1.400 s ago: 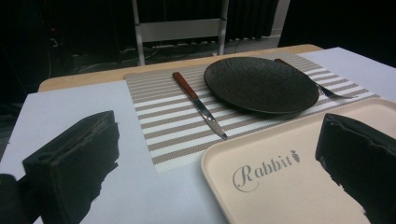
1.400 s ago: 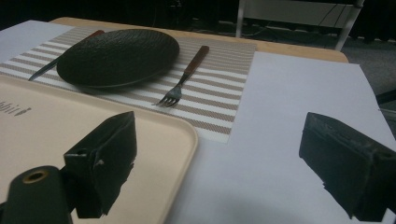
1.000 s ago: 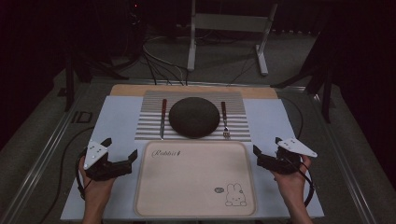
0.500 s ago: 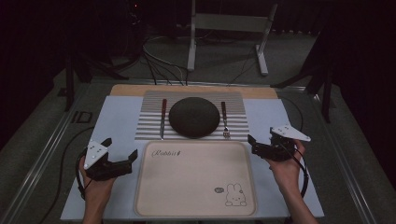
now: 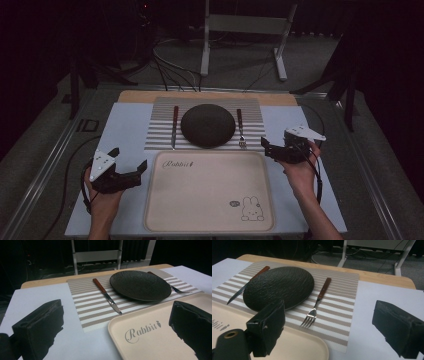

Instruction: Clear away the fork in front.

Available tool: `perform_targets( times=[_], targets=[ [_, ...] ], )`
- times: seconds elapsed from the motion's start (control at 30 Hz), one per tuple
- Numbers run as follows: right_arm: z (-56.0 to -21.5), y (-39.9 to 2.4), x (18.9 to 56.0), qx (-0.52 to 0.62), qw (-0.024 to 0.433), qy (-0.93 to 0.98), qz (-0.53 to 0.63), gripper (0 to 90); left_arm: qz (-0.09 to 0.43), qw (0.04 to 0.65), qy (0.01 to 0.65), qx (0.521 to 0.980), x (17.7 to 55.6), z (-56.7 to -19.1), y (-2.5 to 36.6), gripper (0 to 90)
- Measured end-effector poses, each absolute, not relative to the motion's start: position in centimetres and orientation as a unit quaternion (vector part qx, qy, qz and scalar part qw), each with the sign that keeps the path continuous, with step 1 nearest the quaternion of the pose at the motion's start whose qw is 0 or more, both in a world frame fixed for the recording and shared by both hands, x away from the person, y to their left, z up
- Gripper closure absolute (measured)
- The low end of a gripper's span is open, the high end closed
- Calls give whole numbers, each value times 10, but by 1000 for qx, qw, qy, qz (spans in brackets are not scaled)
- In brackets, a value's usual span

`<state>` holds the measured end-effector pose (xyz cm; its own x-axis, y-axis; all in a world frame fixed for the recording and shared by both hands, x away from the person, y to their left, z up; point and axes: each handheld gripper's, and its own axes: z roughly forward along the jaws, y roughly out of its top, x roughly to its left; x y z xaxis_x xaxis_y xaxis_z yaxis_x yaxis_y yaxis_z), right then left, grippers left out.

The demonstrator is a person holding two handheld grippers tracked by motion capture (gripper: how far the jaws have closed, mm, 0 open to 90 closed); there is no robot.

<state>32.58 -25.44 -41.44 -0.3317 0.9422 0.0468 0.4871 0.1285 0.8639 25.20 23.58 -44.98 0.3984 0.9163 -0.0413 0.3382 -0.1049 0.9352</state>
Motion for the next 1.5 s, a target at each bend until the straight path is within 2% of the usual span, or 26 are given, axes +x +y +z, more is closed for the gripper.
perform_targets(
  times=[0.63,1.5],
  targets=[
    [-406,-224,363,511,276,709,400,112,298,486,460,681,252,-450,236,2],
    [-398,-208,429,528,277,712,369,113,297,486,458,682,253,-450,236,2]
  ],
)
